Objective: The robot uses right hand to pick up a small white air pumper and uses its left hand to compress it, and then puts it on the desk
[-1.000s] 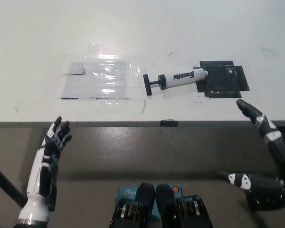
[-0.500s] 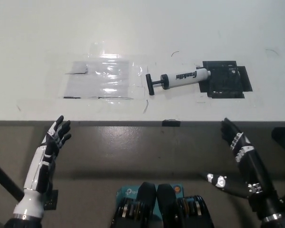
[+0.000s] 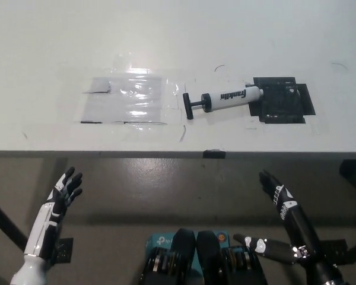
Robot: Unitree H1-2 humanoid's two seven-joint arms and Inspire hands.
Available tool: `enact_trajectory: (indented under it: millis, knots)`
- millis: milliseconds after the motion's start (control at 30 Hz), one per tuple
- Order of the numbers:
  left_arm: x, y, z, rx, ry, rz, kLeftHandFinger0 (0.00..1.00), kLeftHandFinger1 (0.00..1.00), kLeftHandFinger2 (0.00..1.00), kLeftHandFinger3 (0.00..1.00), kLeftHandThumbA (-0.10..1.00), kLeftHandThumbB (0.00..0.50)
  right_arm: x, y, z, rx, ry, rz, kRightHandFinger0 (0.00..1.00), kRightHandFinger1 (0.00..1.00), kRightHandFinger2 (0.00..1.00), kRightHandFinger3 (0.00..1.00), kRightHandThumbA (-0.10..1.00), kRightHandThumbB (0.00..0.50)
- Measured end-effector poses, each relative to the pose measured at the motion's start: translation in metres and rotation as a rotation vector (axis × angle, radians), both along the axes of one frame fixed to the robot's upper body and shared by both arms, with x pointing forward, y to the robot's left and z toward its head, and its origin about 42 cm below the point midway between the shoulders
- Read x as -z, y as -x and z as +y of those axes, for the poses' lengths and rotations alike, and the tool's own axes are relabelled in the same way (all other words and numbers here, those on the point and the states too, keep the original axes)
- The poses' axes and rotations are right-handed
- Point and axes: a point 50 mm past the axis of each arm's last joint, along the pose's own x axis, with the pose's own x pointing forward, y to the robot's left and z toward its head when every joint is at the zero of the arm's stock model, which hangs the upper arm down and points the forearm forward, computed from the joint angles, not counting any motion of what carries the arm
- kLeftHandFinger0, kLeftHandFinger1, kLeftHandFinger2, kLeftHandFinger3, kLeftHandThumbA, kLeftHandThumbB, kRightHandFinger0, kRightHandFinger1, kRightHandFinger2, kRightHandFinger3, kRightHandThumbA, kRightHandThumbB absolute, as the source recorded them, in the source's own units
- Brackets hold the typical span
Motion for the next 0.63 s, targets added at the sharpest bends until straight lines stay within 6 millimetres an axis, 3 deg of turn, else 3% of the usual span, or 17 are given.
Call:
enact_trajectory:
  millis: [67, 167, 233, 433, 633]
  knots:
    - [0.001, 0.002, 0.000, -0.001, -0.001, 0.003, 1.00, 1.00, 1.00, 1.00, 1.00, 0.227, 0.001, 0.002, 0.002, -0.007, -0.004, 0.001, 1.00, 1.00, 1.00, 1.00, 1.00, 0.235]
    - [0.003, 0.005, 0.001, -0.003, -0.004, 0.010, 1.00, 1.00, 1.00, 1.00, 1.00, 0.235, 0.003, 0.005, 0.005, -0.014, -0.014, 0.008, 1.00, 1.00, 1.00, 1.00, 1.00, 0.190]
    - [0.003, 0.005, 0.001, -0.003, -0.006, 0.009, 1.00, 1.00, 1.00, 1.00, 1.00, 0.233, 0.002, 0.006, 0.006, -0.017, -0.018, 0.004, 1.00, 1.00, 1.00, 1.00, 1.00, 0.211]
    - [0.002, 0.004, 0.000, -0.003, -0.015, 0.006, 1.00, 1.00, 1.00, 1.00, 1.00, 0.229, -0.014, 0.009, 0.006, 0.003, -0.034, -0.048, 1.00, 1.00, 1.00, 1.00, 1.00, 0.181]
    - [0.003, 0.004, -0.001, -0.002, -0.013, 0.007, 1.00, 1.00, 1.00, 1.00, 1.00, 0.246, -0.006, 0.012, 0.002, 0.035, -0.031, -0.024, 1.00, 1.00, 1.00, 1.00, 1.00, 0.239]
